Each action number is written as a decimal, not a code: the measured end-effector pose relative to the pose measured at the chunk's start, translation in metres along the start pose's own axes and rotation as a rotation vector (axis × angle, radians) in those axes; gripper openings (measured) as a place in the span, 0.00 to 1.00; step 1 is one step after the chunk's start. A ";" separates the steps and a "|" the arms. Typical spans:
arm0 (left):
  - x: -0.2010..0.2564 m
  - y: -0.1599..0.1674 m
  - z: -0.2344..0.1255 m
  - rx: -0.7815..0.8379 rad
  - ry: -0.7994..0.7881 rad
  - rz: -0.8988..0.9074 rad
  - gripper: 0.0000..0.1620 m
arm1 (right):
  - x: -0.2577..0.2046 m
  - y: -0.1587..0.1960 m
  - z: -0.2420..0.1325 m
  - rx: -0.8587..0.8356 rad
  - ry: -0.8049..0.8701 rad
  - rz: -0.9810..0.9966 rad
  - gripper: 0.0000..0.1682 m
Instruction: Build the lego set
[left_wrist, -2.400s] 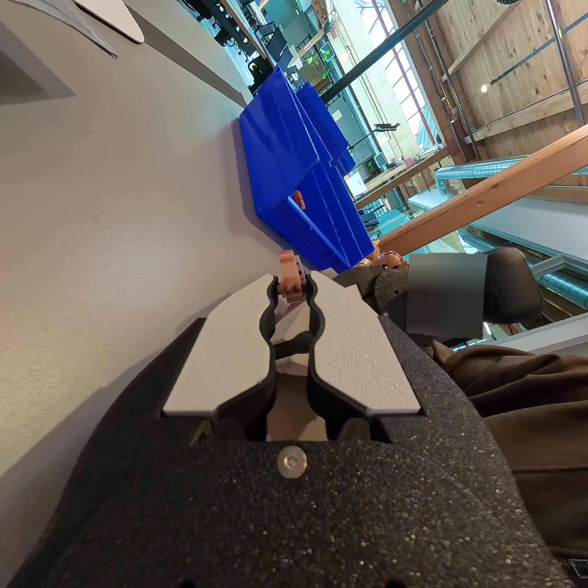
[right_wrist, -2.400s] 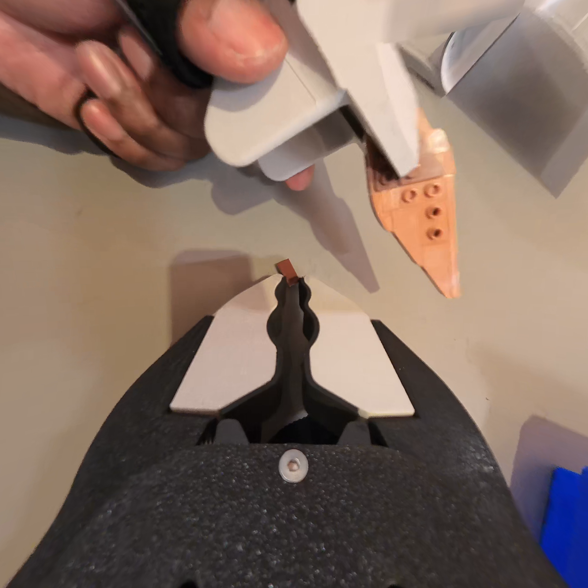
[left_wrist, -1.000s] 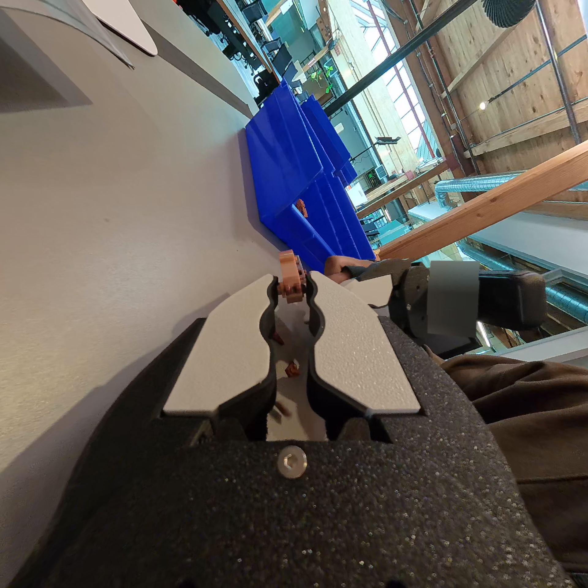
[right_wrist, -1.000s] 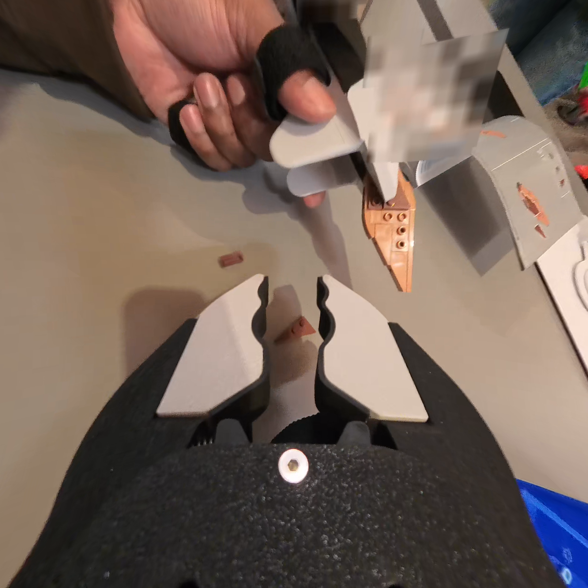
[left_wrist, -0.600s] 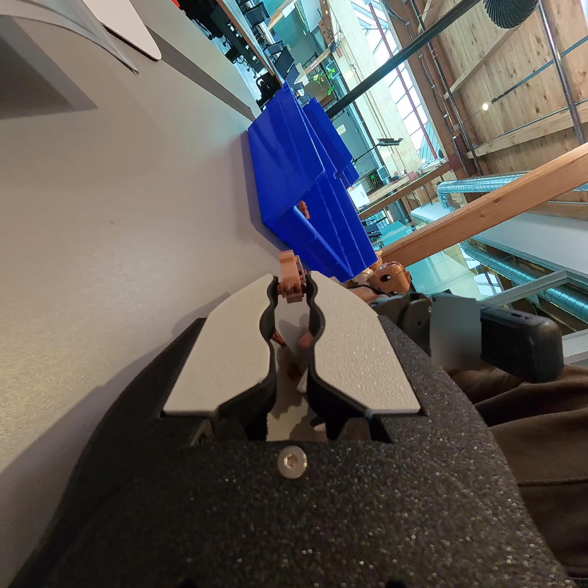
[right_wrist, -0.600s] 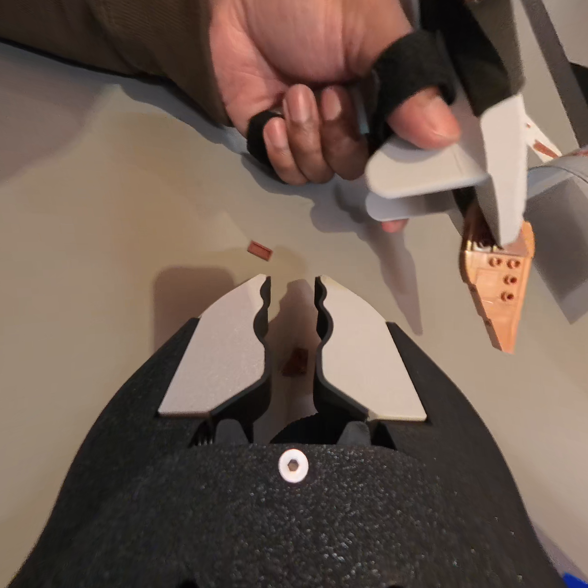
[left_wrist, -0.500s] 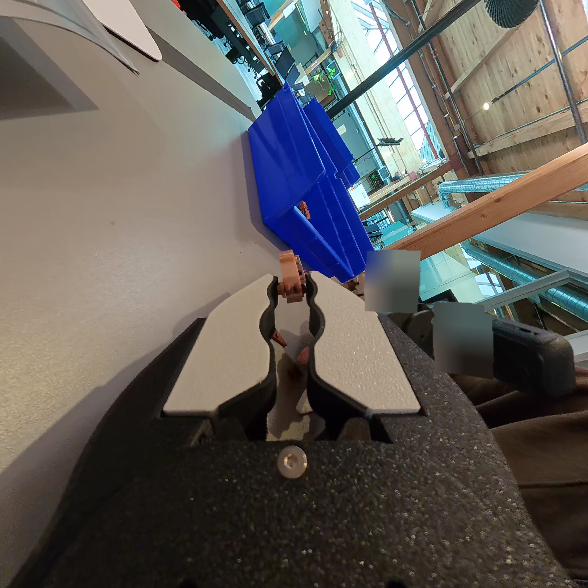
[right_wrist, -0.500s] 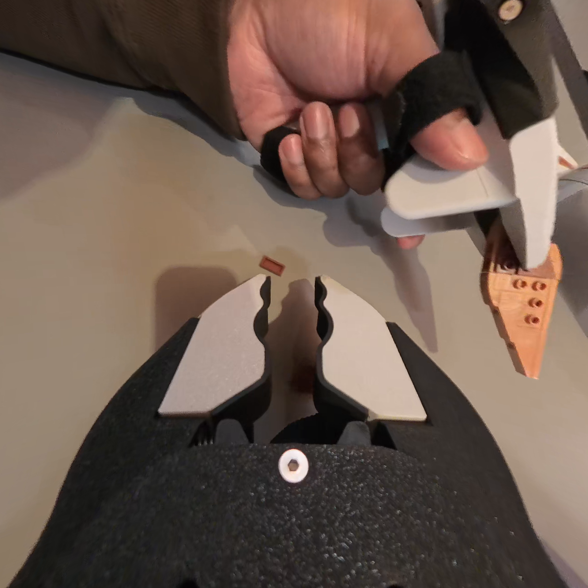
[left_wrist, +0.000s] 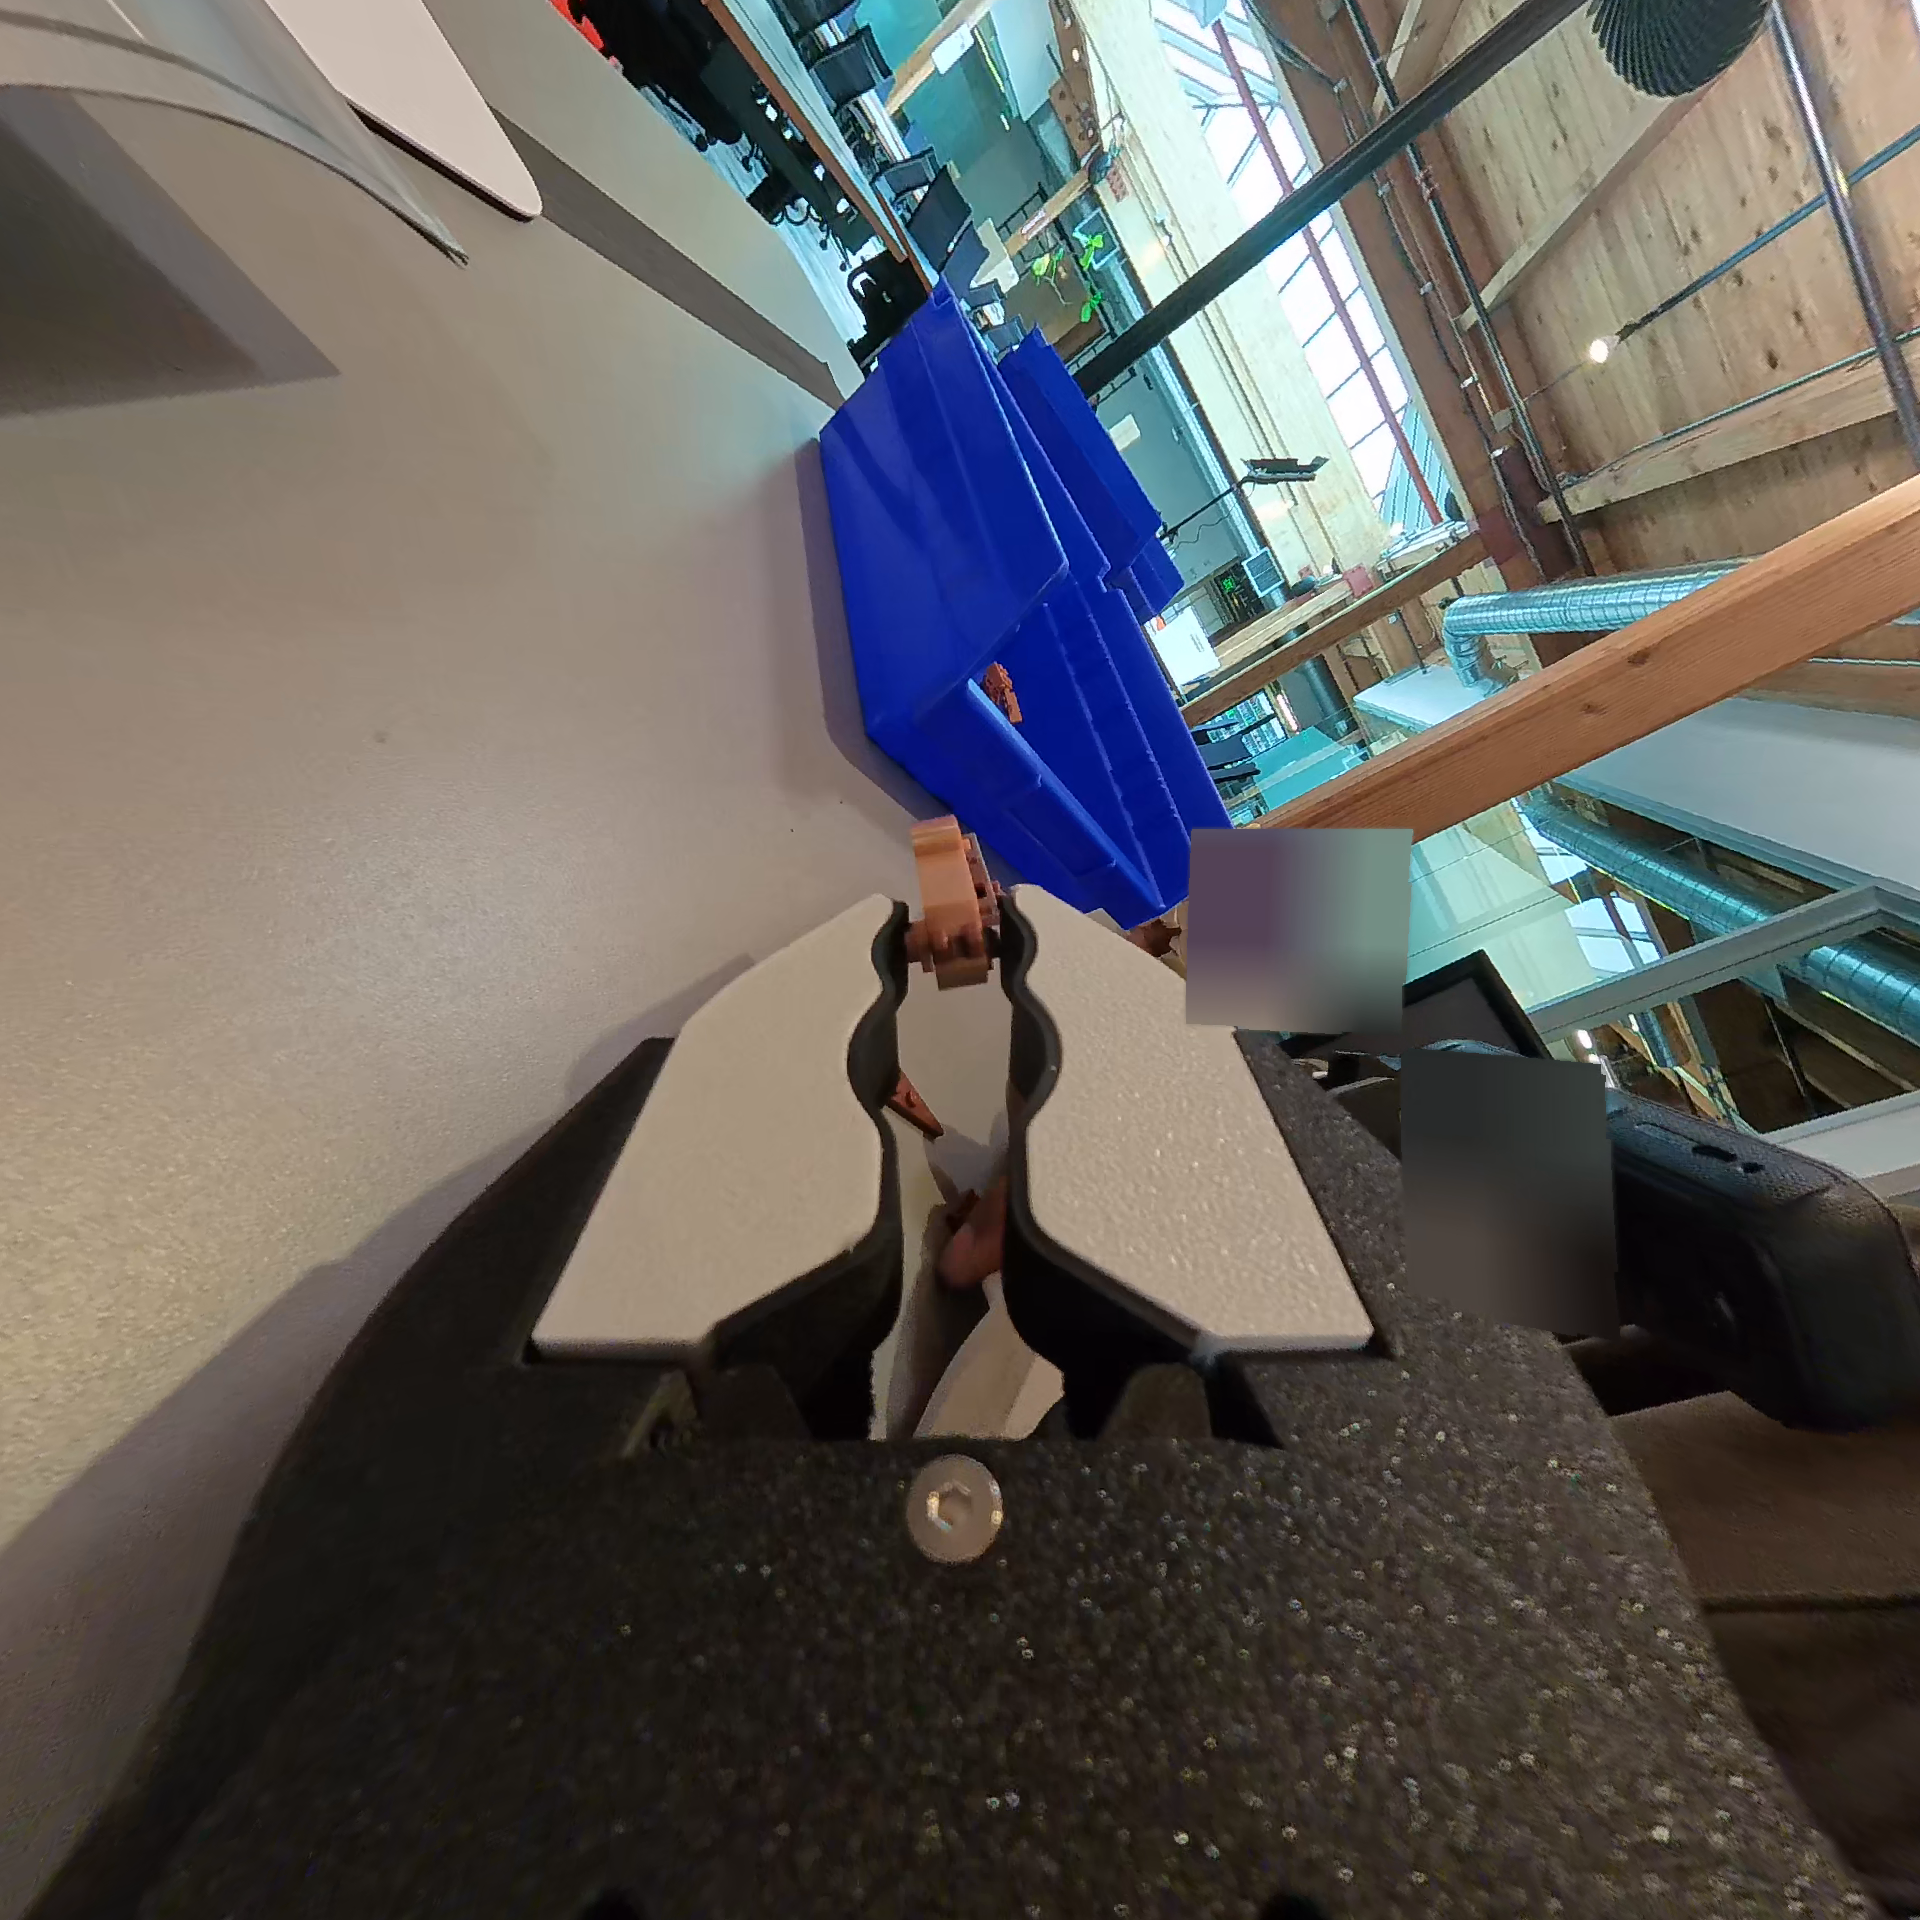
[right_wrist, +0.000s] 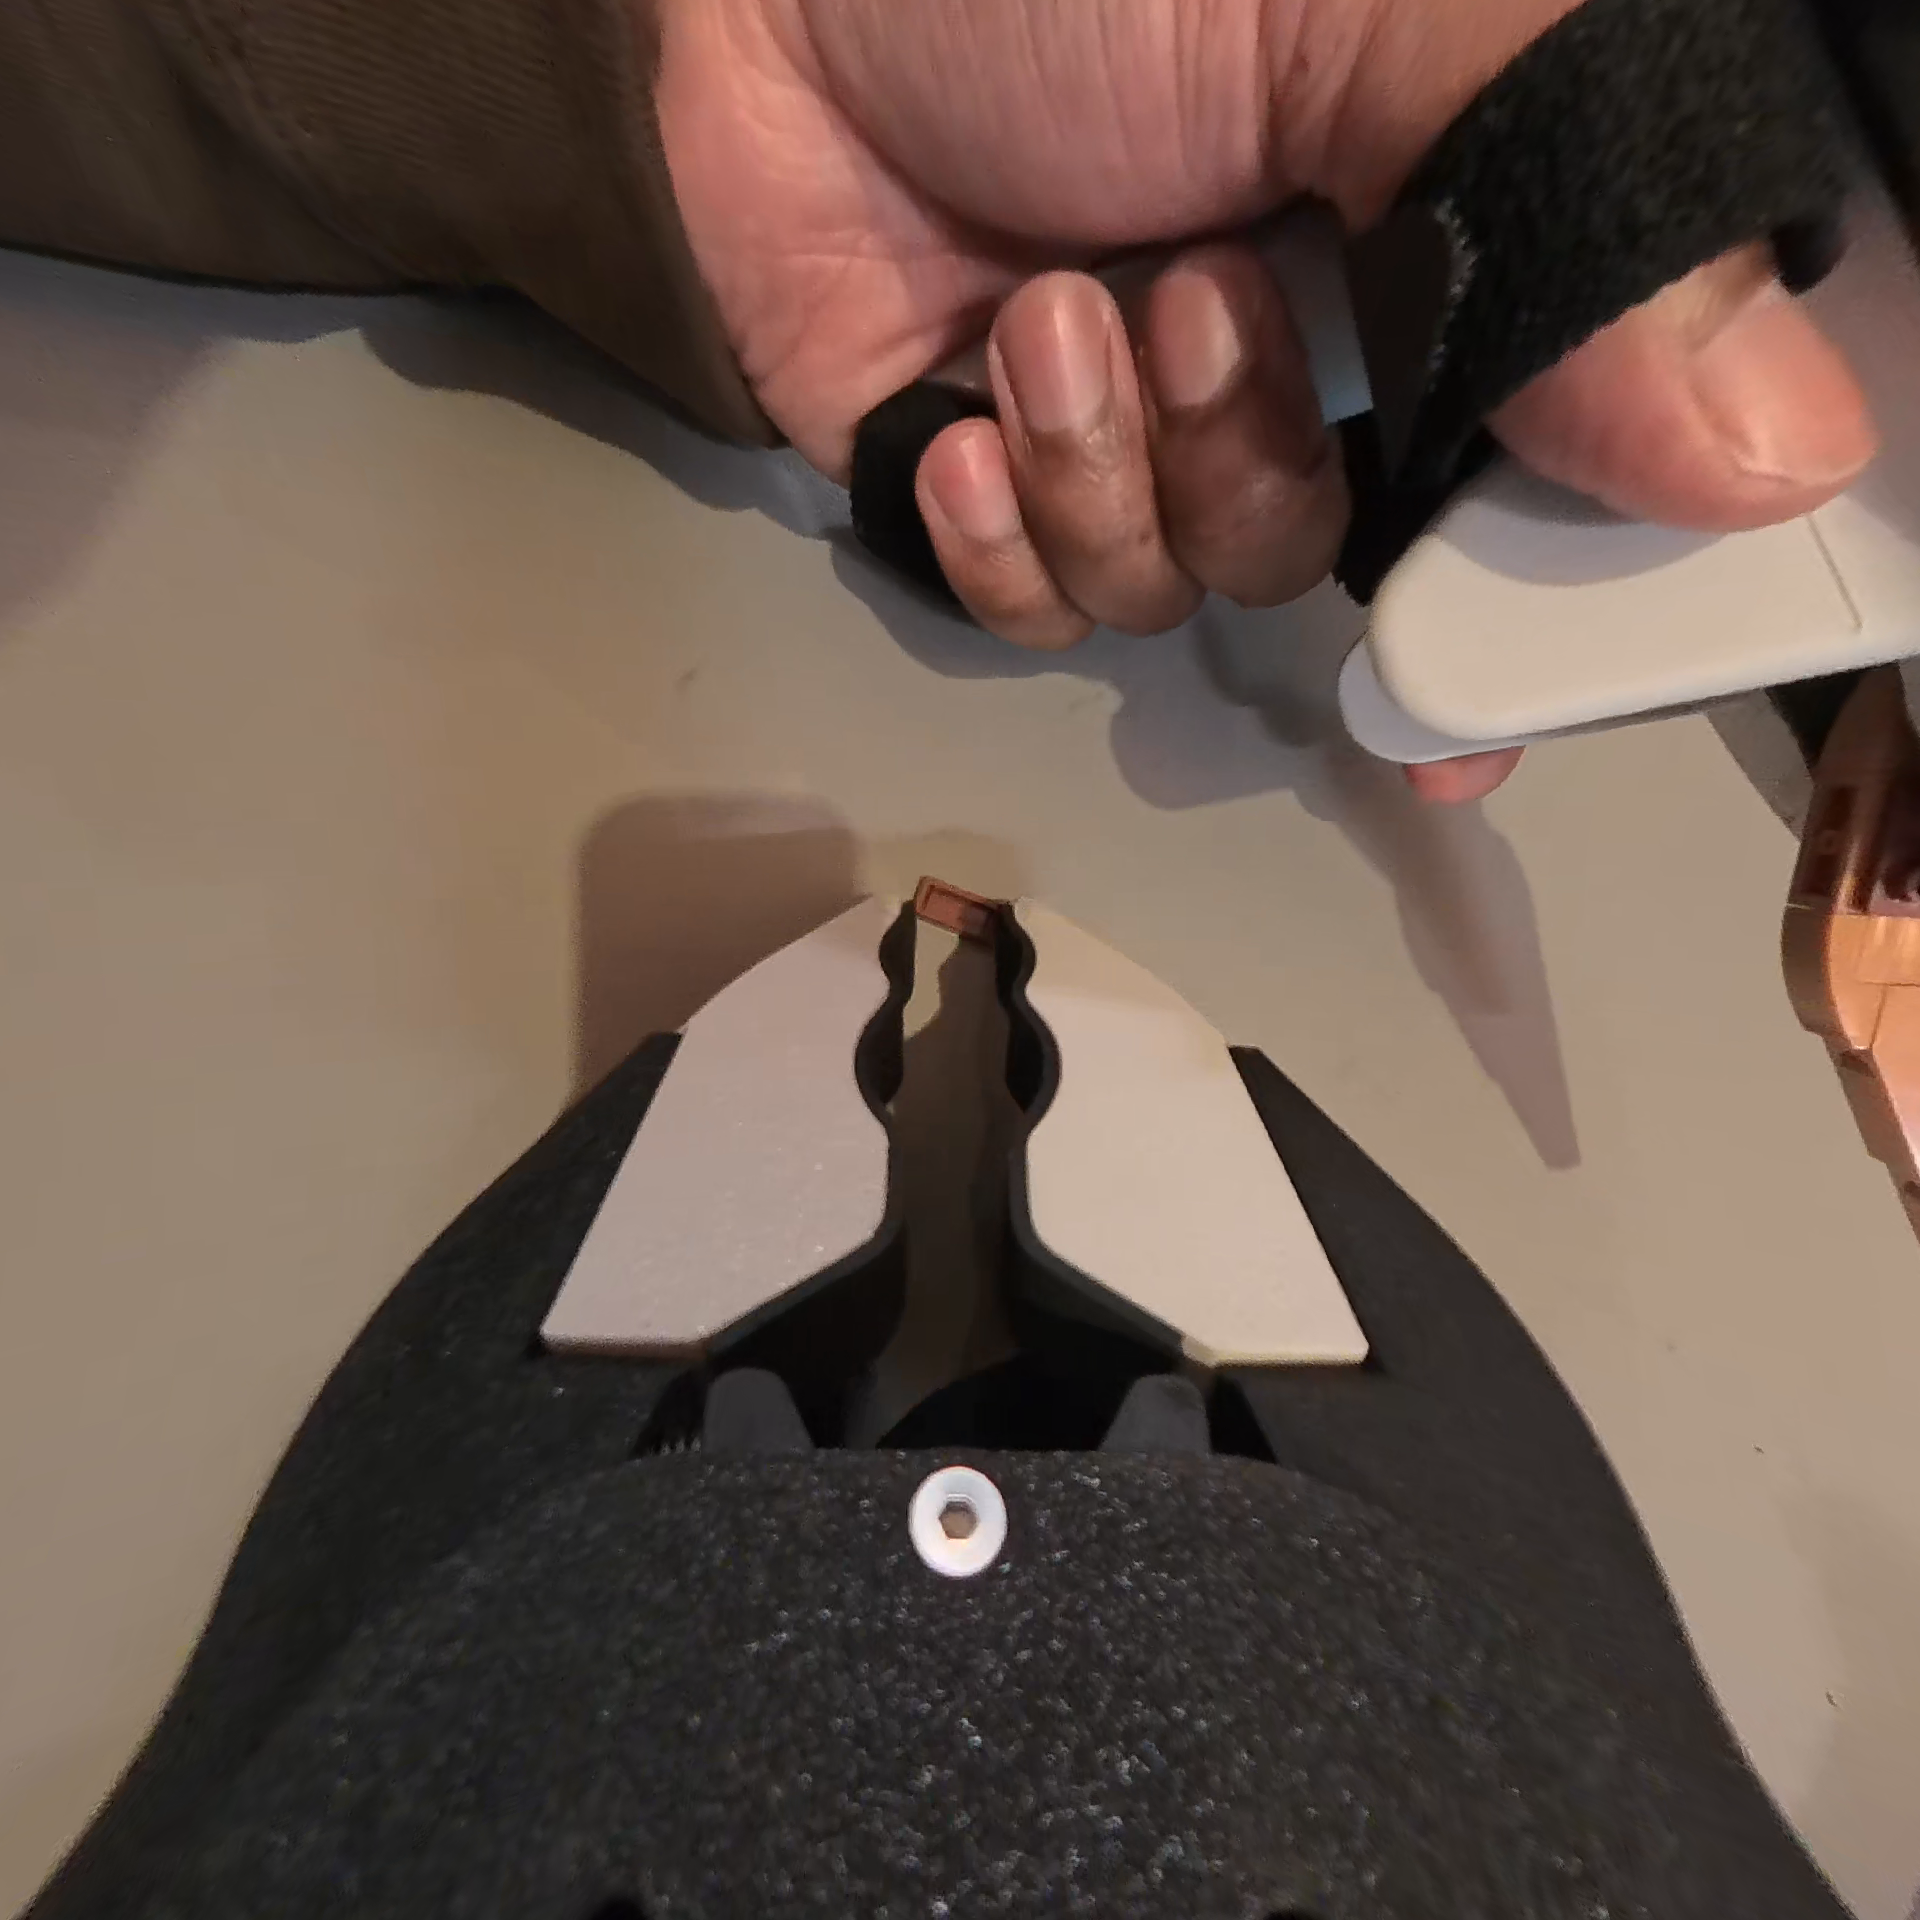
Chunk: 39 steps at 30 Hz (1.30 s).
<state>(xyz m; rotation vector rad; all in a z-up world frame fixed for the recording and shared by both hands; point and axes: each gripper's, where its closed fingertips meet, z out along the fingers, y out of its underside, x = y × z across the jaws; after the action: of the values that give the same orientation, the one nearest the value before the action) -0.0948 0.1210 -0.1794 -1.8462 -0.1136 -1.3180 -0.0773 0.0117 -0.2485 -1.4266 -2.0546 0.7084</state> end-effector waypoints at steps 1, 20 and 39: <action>0.000 0.000 0.000 0.001 0.000 0.001 0.10 | 0.001 0.000 -0.001 -0.002 0.012 -0.010 0.02; -0.006 -0.007 -0.005 0.017 -0.020 0.010 0.10 | 0.004 -0.005 0.003 0.013 -0.039 -0.089 0.17; -0.006 -0.007 -0.005 0.017 -0.020 0.008 0.10 | 0.039 -0.016 -0.049 0.326 0.032 0.015 0.17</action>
<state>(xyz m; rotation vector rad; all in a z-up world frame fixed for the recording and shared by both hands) -0.1045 0.1239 -0.1798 -1.8436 -0.1269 -1.2897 -0.0664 0.0498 -0.1975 -1.2578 -1.8056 0.9697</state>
